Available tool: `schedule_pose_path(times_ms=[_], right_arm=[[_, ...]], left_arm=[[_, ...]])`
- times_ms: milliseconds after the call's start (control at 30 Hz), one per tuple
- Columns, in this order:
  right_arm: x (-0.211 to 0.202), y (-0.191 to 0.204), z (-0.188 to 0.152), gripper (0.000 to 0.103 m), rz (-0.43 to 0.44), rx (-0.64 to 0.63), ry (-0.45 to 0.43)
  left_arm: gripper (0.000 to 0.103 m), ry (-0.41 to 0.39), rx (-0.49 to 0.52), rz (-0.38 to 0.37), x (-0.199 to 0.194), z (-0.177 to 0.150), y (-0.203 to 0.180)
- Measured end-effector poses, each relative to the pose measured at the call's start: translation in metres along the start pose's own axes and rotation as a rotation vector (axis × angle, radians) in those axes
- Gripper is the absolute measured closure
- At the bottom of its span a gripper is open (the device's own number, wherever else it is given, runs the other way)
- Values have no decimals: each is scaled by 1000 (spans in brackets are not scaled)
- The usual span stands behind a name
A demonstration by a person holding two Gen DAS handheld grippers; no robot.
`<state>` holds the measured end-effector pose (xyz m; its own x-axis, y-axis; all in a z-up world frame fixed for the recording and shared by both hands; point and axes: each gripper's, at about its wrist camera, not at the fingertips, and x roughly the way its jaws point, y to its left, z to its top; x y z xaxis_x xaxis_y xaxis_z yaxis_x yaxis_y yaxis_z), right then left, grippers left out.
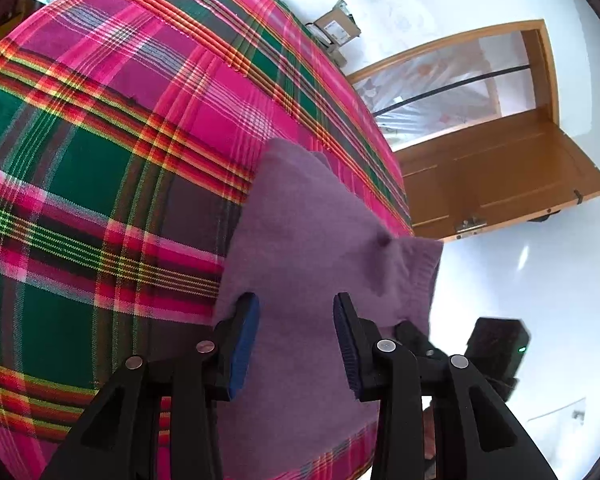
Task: Fold clothes
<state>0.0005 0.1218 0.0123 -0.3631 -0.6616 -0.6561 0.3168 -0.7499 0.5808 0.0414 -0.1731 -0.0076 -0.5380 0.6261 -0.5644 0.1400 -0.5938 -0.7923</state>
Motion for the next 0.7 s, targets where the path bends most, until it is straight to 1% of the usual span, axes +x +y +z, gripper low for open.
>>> schedule_pose_path(times_ms=[67, 133, 167, 200, 233, 567, 600, 667, 700], right_arm=[[6, -11, -5, 80, -18, 32, 16], [12, -18, -8, 76, -23, 53, 32], [10, -18, -8, 74, -39, 45, 17], [7, -16, -6, 66, -60, 33, 0], [7, -12, -3, 60, -74, 10, -14], [8, 25, 25, 61, -211, -216, -151], [13, 26, 27, 64, -211, -224, -140], [18, 26, 28, 79, -207, -234, -125], [18, 25, 27, 90, -203, -237, -121]], left_arm=[[63, 10, 3, 3, 3, -1, -1], [63, 11, 13, 14, 4, -2, -3], [63, 10, 19, 21, 4, -2, -4], [63, 10, 16, 21, 4, -2, -4], [63, 9, 14, 22, 4, -2, -4], [63, 11, 5, 32, 6, -1, -3], [63, 11, 3, 32, 6, -1, -3], [63, 10, 1, 34, 6, -1, -4], [63, 10, 0, 35, 7, -1, -4]])
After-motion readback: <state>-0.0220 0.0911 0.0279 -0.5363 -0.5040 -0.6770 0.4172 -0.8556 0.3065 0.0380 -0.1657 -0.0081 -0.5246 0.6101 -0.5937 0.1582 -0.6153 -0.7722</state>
